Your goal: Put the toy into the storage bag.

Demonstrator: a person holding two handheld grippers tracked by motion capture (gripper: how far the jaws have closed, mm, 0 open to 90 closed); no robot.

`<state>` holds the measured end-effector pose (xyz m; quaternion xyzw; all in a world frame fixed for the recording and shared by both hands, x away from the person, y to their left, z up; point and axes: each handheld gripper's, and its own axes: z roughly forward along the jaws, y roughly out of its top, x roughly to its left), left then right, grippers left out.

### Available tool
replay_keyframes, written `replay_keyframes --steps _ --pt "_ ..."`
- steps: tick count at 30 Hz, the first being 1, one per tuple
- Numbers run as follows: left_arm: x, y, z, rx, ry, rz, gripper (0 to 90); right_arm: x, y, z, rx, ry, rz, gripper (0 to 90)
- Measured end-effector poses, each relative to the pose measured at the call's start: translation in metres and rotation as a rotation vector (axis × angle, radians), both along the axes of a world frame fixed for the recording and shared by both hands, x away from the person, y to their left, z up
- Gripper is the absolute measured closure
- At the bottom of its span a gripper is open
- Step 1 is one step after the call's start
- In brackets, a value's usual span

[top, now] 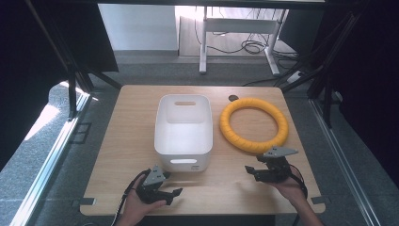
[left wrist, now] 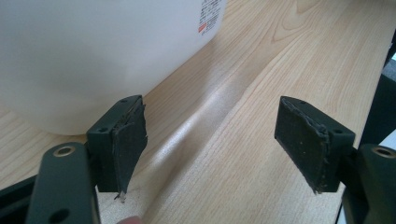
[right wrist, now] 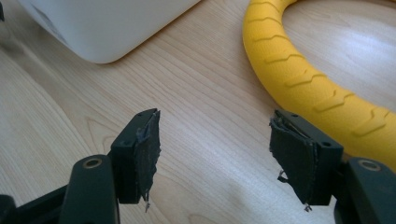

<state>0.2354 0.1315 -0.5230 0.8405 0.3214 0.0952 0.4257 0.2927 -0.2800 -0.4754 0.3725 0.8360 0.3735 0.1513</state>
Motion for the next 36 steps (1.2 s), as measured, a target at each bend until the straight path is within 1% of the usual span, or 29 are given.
replay_keyframes --steps 3,4,5,8,10,11,13,15,16,17,18,20,22,24,25,26,27,29,30,33,34,36 --pt "0.000 -0.001 0.000 0.001 0.000 -0.005 25.2 0.003 0.003 0.007 -0.045 -0.014 0.021 33.0" --pt "0.000 -0.002 0.000 0.000 0.002 -0.004 25.1 0.007 0.004 0.014 -0.063 -0.017 0.025 33.0" --pt "0.000 -0.002 0.000 0.000 0.002 -0.004 25.1 0.007 0.004 0.014 -0.063 -0.017 0.025 33.0" --pt "0.000 -0.004 -0.001 0.002 0.005 -0.007 25.1 0.017 0.004 0.023 -0.086 0.004 0.039 32.3" --pt "0.000 -0.005 -0.001 0.005 0.008 -0.012 25.1 0.025 0.004 0.027 -0.111 0.012 0.049 31.6" --pt "0.000 -0.006 -0.002 0.008 0.010 -0.012 25.1 0.033 0.006 0.029 -0.128 0.031 0.058 30.2" --pt "0.001 -0.006 -0.002 0.008 0.011 -0.011 25.1 0.036 0.006 0.029 -0.134 0.037 0.063 29.8" --pt "0.001 -0.005 -0.002 0.006 0.010 -0.010 25.1 0.045 0.007 0.029 -0.142 0.058 0.065 29.2" --pt "0.001 -0.005 -0.002 0.001 0.010 -0.008 25.1 0.052 0.007 0.028 -0.143 0.073 0.065 29.0" --pt "0.001 -0.005 -0.002 0.001 0.010 -0.008 25.1 0.052 0.007 0.028 -0.143 0.073 0.065 29.0" --pt "0.001 -0.004 -0.001 0.002 0.008 -0.009 25.1 0.058 0.007 0.027 -0.141 0.084 0.070 28.5" --pt "0.000 -0.004 -0.001 0.001 0.008 -0.008 25.1 0.060 0.008 0.027 -0.141 0.087 0.069 28.5" --pt "0.001 -0.003 -0.001 -0.001 0.006 -0.008 25.1 0.067 0.009 0.028 -0.145 0.092 0.089 28.5" --pt "0.001 -0.003 -0.001 0.001 0.008 -0.009 25.1 0.068 0.010 0.028 -0.147 0.092 0.090 28.5" --pt "0.001 -0.003 -0.002 0.003 0.009 -0.009 25.1 0.072 0.012 0.028 -0.176 0.095 0.090 29.8" --pt "0.001 -0.003 -0.002 0.003 0.009 -0.009 25.1 0.072 0.012 0.028 -0.176 0.095 0.090 29.8" --pt "0.001 -0.004 -0.002 0.002 0.011 -0.009 25.1 0.076 0.013 0.027 -0.207 0.104 0.087 30.3" --pt "0.001 -0.004 -0.003 0.004 0.012 -0.010 25.1 0.078 0.014 0.027 -0.210 0.105 0.093 30.3" --pt "0.001 -0.004 -0.003 0.005 0.012 -0.012 25.1 0.082 0.014 0.026 -0.219 0.115 0.094 30.3" --pt "0.001 -0.004 -0.003 0.004 0.012 -0.011 25.1 0.086 0.014 0.024 -0.231 0.120 0.099 30.0" --pt "0.001 -0.004 -0.002 0.003 0.012 -0.011 25.1 0.090 0.014 0.023 -0.238 0.125 0.103 29.7" --pt "0.001 -0.003 -0.002 0.002 0.009 -0.010 25.1 0.093 0.015 0.022 -0.237 0.132 0.102 29.5"
